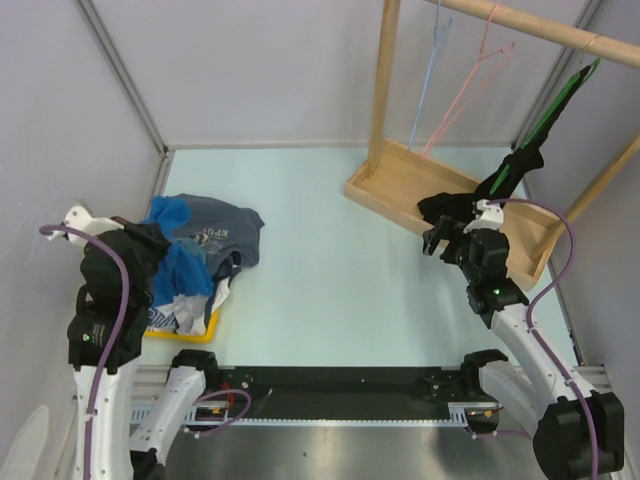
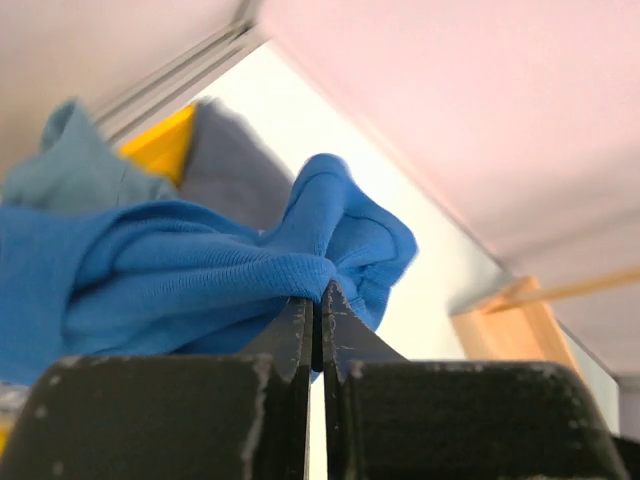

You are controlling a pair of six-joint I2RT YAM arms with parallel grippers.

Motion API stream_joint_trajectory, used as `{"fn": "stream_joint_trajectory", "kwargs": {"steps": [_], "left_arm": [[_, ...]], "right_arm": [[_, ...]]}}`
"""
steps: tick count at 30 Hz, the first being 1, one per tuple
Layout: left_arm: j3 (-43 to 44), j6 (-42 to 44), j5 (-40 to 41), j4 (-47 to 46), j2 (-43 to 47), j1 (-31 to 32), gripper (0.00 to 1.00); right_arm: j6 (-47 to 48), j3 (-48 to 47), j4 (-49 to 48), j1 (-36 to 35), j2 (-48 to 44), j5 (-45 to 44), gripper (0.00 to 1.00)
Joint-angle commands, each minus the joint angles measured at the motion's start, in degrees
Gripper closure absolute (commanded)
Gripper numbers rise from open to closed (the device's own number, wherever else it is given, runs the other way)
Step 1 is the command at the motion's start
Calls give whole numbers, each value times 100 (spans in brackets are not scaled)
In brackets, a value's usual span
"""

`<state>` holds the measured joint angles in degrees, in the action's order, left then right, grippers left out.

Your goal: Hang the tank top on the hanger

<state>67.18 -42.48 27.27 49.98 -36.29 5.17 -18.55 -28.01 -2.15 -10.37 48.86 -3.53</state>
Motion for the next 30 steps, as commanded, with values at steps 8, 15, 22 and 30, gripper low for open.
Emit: {"fn": "stream_joint_trajectory", "kwargs": {"steps": [8,15,22,30], "left_arm": [[2017,1743,-3619,-1912,-1159,80,100],[3615,2489,-3605,-2044,-2231,1582,100],[4829,2815,-3553,-2106,-3558,3382,100],[5906,2490,-4433,-2246,-4792,3763,100]], "right_arm": [[26,-600,154,18,185,89,0],[114,-908,523,17,221,168,0],[193,-1040,804,26,62,107,0],[150,-1058,1032,26,-78,37,0]]}}
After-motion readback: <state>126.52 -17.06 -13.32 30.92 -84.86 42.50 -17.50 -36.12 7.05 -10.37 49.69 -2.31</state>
